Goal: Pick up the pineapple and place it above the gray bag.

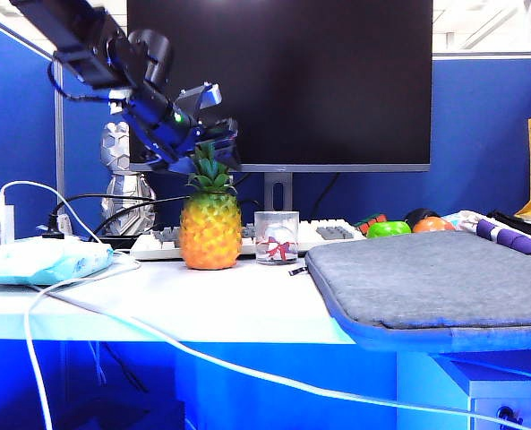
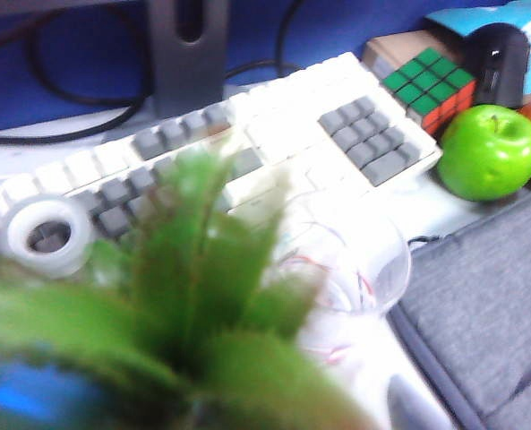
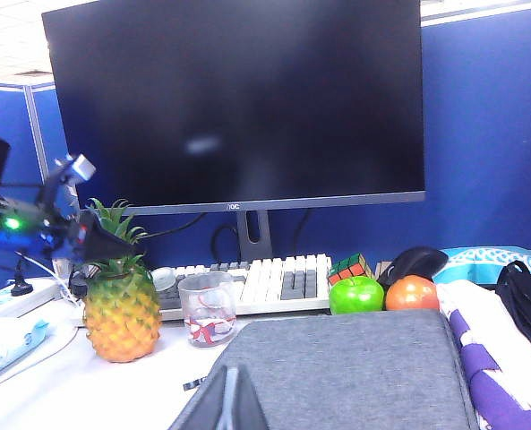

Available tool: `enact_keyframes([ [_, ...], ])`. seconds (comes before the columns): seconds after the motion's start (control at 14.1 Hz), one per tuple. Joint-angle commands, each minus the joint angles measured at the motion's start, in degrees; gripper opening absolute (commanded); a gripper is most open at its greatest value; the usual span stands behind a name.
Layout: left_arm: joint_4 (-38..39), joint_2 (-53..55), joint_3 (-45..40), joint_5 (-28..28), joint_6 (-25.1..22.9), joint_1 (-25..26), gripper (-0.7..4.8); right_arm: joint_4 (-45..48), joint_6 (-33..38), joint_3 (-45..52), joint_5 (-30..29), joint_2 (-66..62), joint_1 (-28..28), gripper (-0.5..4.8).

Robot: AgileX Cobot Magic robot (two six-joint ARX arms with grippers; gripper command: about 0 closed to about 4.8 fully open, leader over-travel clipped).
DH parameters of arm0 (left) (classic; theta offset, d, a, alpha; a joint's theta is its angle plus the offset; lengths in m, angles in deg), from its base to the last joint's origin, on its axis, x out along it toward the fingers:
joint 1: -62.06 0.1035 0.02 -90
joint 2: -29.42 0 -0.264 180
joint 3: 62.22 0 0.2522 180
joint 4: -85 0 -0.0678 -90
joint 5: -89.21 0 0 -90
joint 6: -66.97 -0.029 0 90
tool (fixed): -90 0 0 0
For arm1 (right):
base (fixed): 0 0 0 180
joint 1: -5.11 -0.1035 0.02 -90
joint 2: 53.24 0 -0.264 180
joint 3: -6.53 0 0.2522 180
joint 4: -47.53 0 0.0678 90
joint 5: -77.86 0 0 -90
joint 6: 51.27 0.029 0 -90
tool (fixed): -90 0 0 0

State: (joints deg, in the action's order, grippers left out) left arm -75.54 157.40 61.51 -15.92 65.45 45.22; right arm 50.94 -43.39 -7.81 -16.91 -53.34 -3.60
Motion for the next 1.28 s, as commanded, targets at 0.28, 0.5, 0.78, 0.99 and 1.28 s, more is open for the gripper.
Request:
enact_keyframes([
  [0.28, -4.5, 2.0, 0.2, -3.9, 0.9, 0.0, -0.05, 0.4, 0.1, 0.5, -0.1, 0.0, 0.0, 0.04],
  [0.5, -6.7, 1.9, 1.7, -6.8, 2.0, 0.0, -0.05, -1.5, 0.1, 0.5, -0.1, 0.0, 0.0, 0.05],
  [0.78, 1.7, 1.8, 15.3, -10.1, -1.5, -0.6, -0.05, -1.6, 0.3, 0.5, -0.1, 0.0, 0.0, 0.05],
  [0.99, 9.9, 1.8, 27.9, -11.3, -3.1, -4.0, -0.05, -1.7, 0.3, 0.5, -0.1, 0.0, 0.0, 0.05],
  [1.28, 13.9, 1.9, 31.5, -16.1, -6.3, -13.8, -0.05, -1.9, 0.3, 0.5, 0.0, 0.0, 0.0, 0.04],
])
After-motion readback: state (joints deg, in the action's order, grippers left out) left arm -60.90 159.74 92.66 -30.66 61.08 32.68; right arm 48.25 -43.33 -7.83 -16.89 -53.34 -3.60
